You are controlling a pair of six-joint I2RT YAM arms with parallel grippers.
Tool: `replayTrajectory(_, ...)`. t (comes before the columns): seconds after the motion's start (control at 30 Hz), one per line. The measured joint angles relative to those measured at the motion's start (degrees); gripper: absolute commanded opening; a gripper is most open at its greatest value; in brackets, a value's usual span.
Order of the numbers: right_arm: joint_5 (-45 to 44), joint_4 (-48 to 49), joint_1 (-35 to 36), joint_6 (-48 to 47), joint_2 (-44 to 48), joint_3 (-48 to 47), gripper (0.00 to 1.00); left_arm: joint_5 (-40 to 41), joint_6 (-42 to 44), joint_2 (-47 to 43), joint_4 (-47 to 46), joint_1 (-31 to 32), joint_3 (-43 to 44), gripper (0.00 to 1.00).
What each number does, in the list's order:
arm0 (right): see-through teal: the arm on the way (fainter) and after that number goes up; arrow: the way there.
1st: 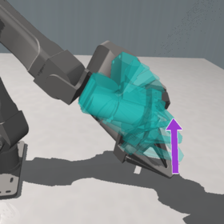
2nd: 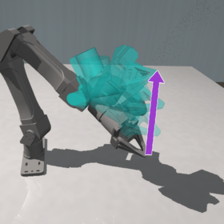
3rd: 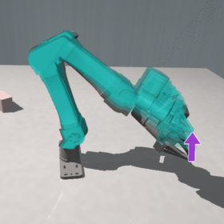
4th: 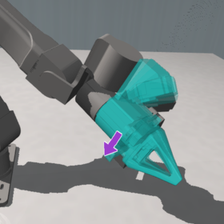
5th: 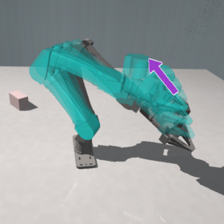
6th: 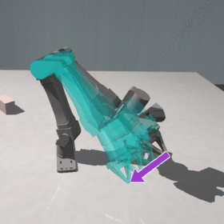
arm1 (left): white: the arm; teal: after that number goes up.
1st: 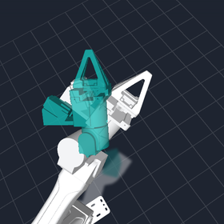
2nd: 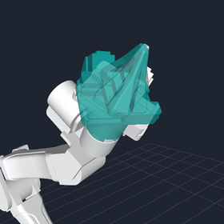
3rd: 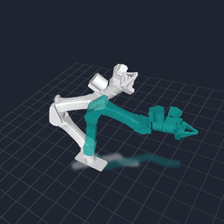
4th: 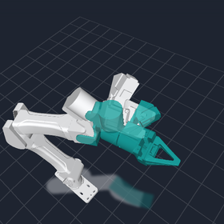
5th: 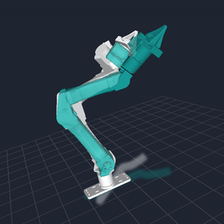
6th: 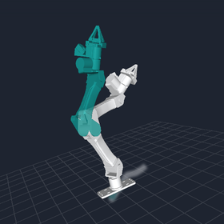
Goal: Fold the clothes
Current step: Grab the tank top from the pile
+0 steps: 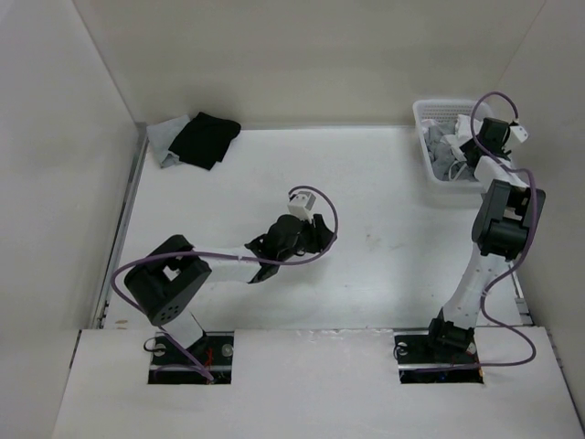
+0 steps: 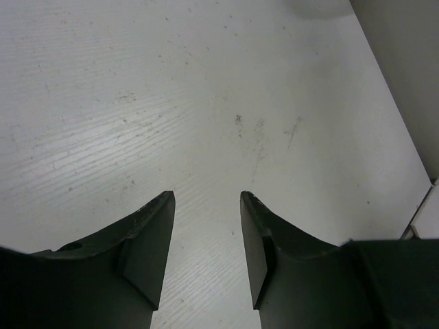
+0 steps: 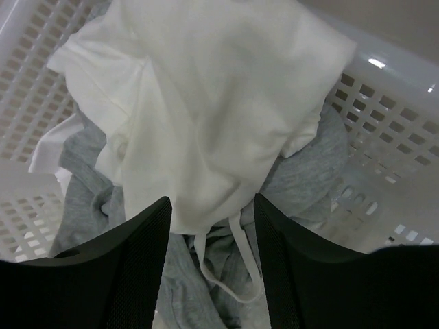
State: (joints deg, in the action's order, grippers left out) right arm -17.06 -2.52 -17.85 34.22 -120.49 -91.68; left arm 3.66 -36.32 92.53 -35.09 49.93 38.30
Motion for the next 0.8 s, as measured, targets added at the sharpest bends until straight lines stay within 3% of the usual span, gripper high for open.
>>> replayTrajectory(0.17,1.86,-0.92,-1.44,0.33,-1.90,-2.75,0.46,-0.07,-0.02,0.04,-0.31,-0.39,0.00,0.42)
replayTrajectory(0.4,5.51,-0.52,-2.73,2.25,-4.11,-4.87,0.07,-0.72,-0.04,1.79,-0.72,-0.42,0.00,0.42)
replayTrajectory(0.6,8.11,4.17,-2.73,3.39,-2.75,-1.70,0.07,-1.33,-0.09,3.26,-0.70,-0.42,0.02,0.42)
replayTrajectory(0.8,11.67,10.45,-2.71,5.55,8.37,10.40,0.06,-2.64,-0.76,3.93,-0.76,-0.55,0.07,0.42)
